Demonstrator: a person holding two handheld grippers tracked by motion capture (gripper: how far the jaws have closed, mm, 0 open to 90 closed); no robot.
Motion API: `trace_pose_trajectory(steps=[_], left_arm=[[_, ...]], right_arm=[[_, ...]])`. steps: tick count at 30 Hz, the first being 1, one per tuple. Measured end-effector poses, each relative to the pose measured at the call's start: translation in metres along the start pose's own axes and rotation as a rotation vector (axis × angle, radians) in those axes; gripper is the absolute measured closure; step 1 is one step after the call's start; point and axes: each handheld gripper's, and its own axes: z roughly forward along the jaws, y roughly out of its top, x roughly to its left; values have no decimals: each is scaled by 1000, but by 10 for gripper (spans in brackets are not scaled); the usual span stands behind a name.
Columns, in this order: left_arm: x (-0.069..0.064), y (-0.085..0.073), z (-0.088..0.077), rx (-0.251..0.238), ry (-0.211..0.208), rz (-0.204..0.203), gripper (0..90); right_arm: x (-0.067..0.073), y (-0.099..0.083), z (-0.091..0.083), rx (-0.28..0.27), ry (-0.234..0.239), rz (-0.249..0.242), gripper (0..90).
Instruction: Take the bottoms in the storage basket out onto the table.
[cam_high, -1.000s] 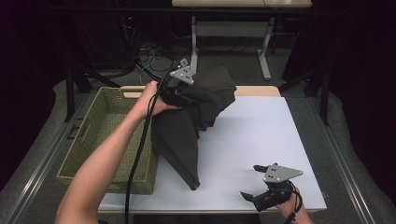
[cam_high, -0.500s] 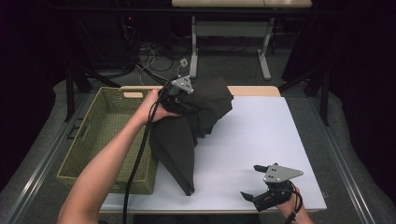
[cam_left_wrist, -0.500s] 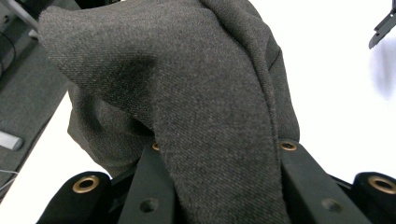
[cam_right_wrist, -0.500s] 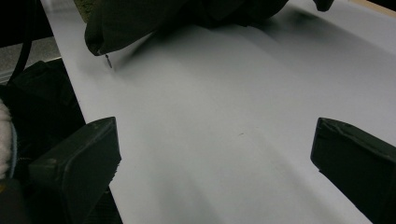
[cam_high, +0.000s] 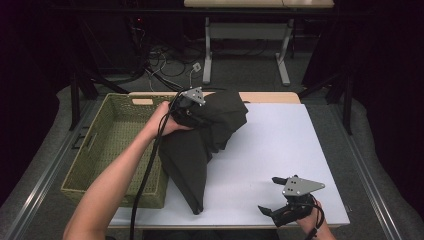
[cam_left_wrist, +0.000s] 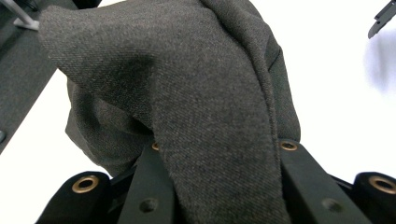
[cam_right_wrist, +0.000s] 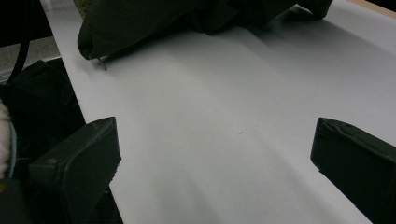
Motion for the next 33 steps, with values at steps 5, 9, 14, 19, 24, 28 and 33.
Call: trace_pose_trajectory(steps=[5,9,14,19,24,28,33], left_arm=[[-2,-5,7,17,-10,-9,723],[-4,-7,12,14,-17,-4,722],[-4,-10,15,9,-23,-14,722],[-6,-11,19,21,-33,-19,720],[-8,-12,26,34,-40,-20,718],[-11,-14,35,48,-53,-30,714],[-15,-14,46,63,-53,-38,705]], right_arm=[[0,0,0,-3,7,0,12],[0,0,0,-1,2,1,13],[0,-1,-1,-17,-2,0,13],[0,0,-1,2,1,-4,13],[0,0,0,0,-1,-13,13],[0,0,0,-1,-3,-12,13],[1,0,0,1,3,-11,13]])
